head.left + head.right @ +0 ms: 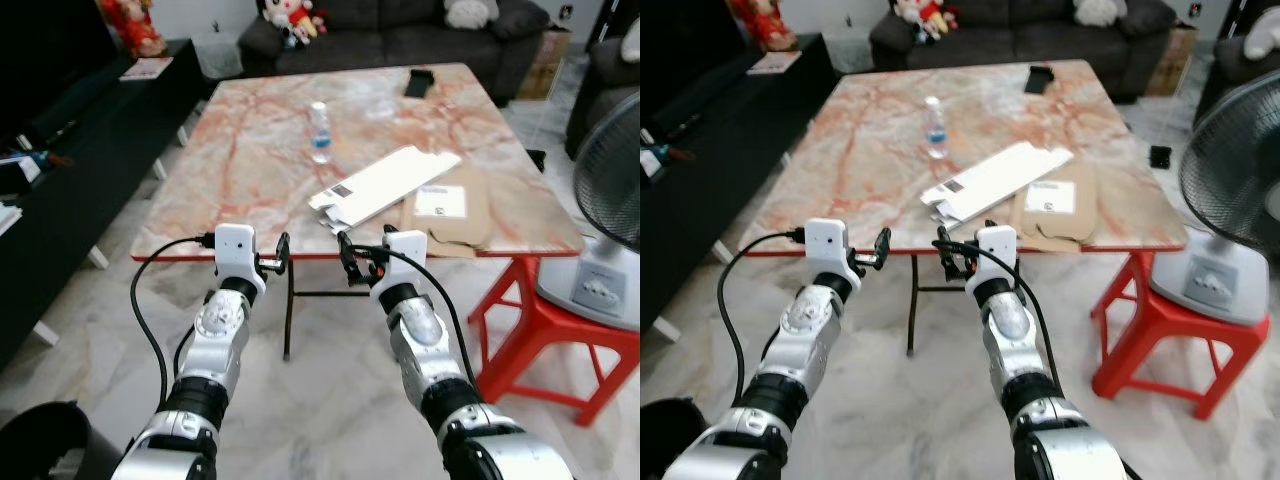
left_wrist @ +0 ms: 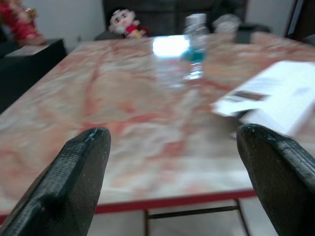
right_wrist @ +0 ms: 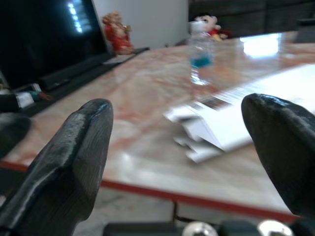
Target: Picking trash to rubbish bin
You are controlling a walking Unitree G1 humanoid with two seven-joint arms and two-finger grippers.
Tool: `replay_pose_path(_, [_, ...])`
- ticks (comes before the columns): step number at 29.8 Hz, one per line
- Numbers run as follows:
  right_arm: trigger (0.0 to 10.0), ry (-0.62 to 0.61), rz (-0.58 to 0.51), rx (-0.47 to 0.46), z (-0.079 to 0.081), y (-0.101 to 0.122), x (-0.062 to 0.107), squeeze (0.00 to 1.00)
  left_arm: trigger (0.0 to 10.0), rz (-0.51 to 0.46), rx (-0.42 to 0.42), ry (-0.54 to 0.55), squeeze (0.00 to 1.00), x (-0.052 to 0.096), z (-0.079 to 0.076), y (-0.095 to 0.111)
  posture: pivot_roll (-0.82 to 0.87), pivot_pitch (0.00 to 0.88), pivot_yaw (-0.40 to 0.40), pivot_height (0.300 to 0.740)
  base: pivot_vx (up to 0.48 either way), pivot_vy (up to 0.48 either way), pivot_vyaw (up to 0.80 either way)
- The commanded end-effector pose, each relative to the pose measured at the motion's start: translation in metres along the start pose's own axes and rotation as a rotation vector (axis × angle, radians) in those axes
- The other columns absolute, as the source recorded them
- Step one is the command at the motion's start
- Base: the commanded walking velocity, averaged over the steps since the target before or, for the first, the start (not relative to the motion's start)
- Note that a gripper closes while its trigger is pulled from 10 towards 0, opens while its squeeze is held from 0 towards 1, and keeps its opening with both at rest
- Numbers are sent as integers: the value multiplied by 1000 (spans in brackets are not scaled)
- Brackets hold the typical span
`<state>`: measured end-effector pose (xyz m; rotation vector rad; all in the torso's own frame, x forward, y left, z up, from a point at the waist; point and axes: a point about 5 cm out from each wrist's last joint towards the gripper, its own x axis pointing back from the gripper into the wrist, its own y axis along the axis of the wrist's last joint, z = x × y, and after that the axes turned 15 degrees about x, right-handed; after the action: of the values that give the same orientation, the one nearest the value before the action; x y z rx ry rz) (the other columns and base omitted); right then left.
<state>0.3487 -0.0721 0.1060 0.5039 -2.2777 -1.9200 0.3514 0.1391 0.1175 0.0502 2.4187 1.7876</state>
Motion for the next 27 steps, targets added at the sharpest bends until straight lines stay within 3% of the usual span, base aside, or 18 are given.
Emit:
replay_pose_path(1, [10000,-14,-10,26,-7,1,1,0,10000,-13,9,-8,0,-1,-4,4,52,0,83,740,472,0,0])
replay_pose_path(27, [10000,-51,-39,-5,-16,5,3,0,10000,1,32,-38,0,-2,-20,1,16,0,86,740,471,0,-36])
